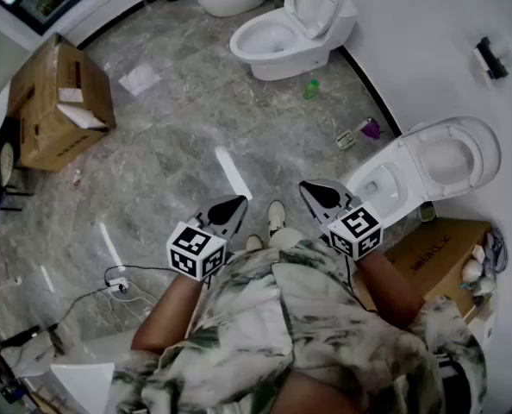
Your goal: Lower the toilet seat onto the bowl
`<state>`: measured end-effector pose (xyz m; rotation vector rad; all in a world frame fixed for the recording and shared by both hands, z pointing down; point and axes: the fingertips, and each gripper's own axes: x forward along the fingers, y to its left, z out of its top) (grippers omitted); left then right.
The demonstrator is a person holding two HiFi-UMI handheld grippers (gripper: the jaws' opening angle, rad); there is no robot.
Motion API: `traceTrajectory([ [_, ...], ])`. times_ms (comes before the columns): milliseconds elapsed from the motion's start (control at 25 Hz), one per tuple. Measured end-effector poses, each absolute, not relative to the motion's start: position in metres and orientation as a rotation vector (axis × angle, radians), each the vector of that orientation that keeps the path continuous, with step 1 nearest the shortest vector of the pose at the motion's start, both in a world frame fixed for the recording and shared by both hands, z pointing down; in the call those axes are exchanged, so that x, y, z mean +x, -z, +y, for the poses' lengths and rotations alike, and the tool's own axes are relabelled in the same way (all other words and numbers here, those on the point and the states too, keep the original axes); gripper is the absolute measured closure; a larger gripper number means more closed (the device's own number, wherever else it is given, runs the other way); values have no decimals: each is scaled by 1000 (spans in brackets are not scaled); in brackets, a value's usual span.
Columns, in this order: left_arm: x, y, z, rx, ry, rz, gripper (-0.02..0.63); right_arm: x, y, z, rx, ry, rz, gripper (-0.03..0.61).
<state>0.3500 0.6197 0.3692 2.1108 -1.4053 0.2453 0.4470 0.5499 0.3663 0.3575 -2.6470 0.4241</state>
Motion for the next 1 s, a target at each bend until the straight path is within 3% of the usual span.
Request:
traceTrajectory([
  [480, 351, -359, 495, 2114, -276, -1440, 591, 440, -369, 425, 331, -361, -2691, 557],
  [640, 344, -363, 470, 2121, -282, -1416, 591, 436, -371, 389, 402, -402, -2706, 397],
  [1000, 264, -374, 400, 2156, -249, -1378, 591, 379, -378, 312, 547, -361, -2657, 430],
])
